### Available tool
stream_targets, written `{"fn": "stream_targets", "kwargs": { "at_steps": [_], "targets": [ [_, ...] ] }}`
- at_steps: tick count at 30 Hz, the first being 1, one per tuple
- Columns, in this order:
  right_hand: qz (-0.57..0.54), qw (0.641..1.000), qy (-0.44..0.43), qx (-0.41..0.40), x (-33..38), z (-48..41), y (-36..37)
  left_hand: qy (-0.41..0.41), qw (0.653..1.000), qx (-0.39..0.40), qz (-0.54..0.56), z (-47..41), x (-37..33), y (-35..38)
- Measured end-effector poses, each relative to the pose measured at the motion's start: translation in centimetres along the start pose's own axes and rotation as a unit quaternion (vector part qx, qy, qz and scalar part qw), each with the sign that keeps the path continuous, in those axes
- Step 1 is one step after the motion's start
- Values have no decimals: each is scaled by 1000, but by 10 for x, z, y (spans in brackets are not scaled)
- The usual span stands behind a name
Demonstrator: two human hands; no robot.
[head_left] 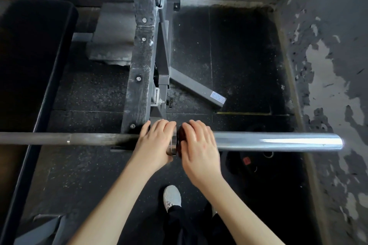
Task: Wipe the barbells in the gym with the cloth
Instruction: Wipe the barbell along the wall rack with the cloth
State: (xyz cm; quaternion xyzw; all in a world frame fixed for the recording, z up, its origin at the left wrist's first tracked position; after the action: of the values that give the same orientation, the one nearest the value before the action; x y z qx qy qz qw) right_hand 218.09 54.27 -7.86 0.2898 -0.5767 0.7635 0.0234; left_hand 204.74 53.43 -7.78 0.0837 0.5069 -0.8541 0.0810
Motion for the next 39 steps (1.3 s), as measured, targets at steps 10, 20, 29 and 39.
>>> {"fn": "stream_targets", "kwargs": {
  "at_steps": [10, 20, 29, 39],
  "targets": [
    [36, 995, 79, -42, -66, 26, -32, -6, 1000, 22, -6, 7, -7, -2],
    [44, 995, -79, 32, -48, 11, -20, -17, 994, 102, 25, 7, -7, -15],
    [26, 999, 18, -9, -36, 15, -14, -61, 993, 57, 77, 8, -13, -7],
    [88, 996, -5, -4, -127, 37, -56, -10, 999, 20, -30, 8, -49, -13]
  ]
}}
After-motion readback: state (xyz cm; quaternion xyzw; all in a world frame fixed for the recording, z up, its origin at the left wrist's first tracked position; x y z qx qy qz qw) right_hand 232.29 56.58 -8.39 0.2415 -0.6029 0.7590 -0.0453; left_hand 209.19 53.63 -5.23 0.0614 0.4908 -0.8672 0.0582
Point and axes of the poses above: each hand's wrist, its own z-axis away from the middle knuckle, its own y-axis out of the palm, x = y × z, the point moved 3 cm from there along -z, towards the middle knuckle, and after that the axes turned 9 degrees about x, right-handed, at the moved point
